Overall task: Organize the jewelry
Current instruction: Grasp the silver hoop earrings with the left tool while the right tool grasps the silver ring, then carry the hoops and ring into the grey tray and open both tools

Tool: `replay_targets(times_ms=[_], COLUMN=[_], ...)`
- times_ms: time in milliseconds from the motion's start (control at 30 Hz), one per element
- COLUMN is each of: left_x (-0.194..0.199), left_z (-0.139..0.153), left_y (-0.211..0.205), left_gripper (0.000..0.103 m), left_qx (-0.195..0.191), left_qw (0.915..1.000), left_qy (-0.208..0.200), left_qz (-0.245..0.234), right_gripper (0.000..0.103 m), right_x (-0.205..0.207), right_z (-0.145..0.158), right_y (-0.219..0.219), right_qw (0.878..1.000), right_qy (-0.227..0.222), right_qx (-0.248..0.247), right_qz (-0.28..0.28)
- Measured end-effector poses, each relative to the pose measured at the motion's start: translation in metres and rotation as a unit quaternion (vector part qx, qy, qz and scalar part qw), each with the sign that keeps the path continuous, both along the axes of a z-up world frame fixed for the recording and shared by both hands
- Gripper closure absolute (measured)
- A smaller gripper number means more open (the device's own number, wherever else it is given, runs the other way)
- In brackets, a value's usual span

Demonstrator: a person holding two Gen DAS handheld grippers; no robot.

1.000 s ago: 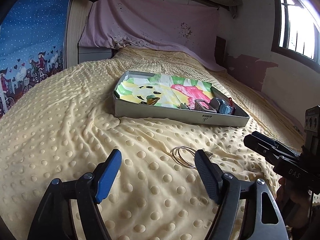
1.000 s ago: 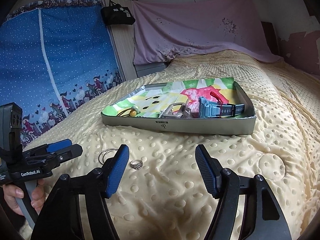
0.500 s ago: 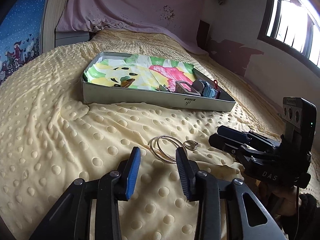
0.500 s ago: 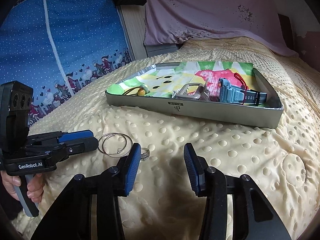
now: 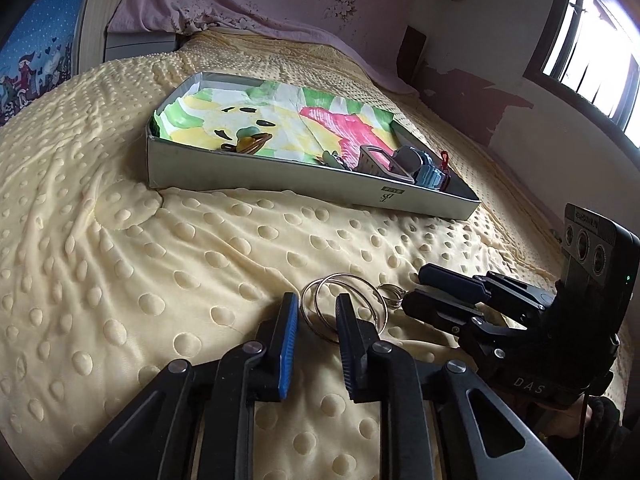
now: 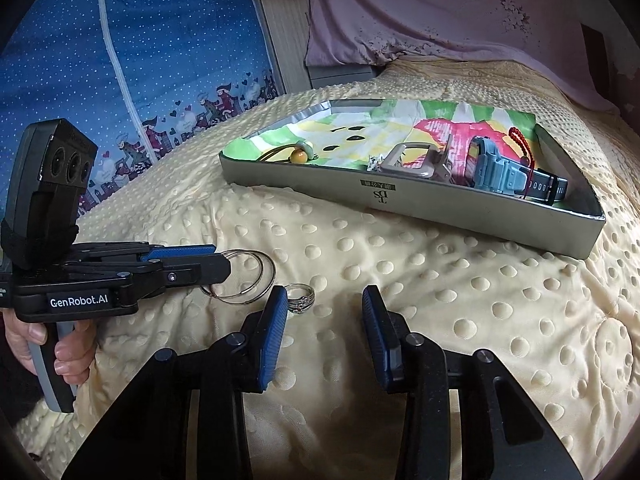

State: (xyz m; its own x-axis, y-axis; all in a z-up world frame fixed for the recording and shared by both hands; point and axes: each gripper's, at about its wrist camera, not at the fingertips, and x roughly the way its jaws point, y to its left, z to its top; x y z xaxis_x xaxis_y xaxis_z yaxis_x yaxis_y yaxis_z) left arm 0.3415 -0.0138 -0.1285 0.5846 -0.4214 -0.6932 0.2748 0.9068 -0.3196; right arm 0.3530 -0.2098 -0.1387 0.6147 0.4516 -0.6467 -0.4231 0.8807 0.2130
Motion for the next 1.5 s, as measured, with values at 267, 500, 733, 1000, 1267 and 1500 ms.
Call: replay_targets(times_ms=[267,500,733,1000,1267,1500], left_x=[-0.001,-0.004,-0.012,-0.017,-0.014,-0.027], left_z=[-0.007,-0.004,0.007,0.015,0.025,0.027], left_y=[0.008,0.006,0.004,0.012,0.019,0.020], left_gripper=[0.098,0.099,0.099,0.100,0.100,0.099], left_qx=[-0.031,-0.020,-0.006,-0.028,-0.048,-0.043], left_qw=[0.9994,0.9997,0.9991,0.9973,0.9945,0.9945], left_qy=[0.004,-0.006,-0.037,-0.063,-0.082,-0.088], left_qz=[0.012,0.014,0.018,0.025,0.043,0.038], right_gripper=[0.072,0.085,0.085,0.085,0.085,0.085], right_x=[0.009,0.011,0.004,-0.001,-0.001,-0.001], right_z=[-0.004,-0.006,-0.003,0.004,0.014,0.015], right_y=[0.009,0.015,0.009,0.000,-0.004,-0.004], right_qw=[1.000,0.999,1.000,0.999,0.998,0.998], right_qy=[0.014,0.020,-0.002,-0.029,-0.057,-0.061], right_qx=[-0.011,-0.017,-0.005,0.014,0.028,0.032], right_qz=[0.017,0.028,0.020,0.004,-0.012,-0.011])
